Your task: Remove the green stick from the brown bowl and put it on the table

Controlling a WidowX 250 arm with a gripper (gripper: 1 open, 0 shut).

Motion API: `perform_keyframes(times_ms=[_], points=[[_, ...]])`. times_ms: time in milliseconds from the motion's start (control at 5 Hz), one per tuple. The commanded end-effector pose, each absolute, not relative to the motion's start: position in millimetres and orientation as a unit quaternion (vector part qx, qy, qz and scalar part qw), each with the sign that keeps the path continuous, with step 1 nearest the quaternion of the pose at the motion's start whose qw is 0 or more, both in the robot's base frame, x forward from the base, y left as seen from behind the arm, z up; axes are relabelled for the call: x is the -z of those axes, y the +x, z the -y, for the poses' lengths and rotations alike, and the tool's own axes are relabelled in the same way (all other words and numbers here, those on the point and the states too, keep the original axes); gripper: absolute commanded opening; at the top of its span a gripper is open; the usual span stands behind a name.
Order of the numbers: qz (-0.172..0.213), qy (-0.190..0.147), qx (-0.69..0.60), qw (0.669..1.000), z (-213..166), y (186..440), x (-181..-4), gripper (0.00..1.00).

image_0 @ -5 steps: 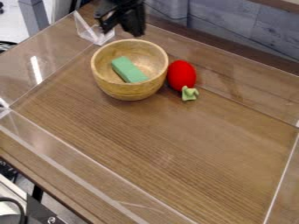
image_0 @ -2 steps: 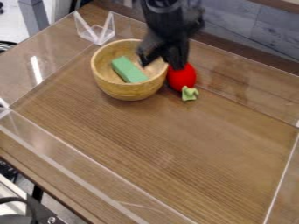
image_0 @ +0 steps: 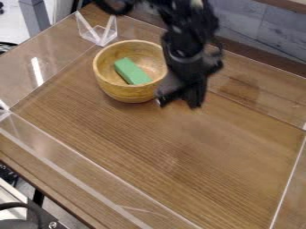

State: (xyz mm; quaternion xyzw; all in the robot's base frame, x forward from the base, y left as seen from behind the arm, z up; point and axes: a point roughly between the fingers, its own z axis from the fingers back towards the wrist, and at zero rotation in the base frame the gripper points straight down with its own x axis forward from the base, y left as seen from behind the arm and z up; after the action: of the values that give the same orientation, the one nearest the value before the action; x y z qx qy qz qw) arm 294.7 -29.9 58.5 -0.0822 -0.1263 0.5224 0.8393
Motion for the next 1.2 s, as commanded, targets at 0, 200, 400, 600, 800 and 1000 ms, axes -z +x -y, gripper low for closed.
perform_keyframes(times_ms=[0, 200, 400, 600, 800, 1000], points=[[0.148, -0.083, -0.542, 0.823, 37.7, 295.4, -50.1, 0.00], [0.150, -0.075, -0.572, 0.803, 49.3, 295.8, -35.1, 0.00], [0.147, -0.076, -0.577, 0.800, 39.0, 280.3, -36.4, 0.00], [0.138, -0.078, -0.575, 0.803, 34.8, 261.3, -31.6, 0.00], [0.131, -0.078, -0.569, 0.808, 29.6, 246.9, -30.4, 0.00], [0.123, -0.081, -0.563, 0.813, 28.9, 235.0, -30.5, 0.00]])
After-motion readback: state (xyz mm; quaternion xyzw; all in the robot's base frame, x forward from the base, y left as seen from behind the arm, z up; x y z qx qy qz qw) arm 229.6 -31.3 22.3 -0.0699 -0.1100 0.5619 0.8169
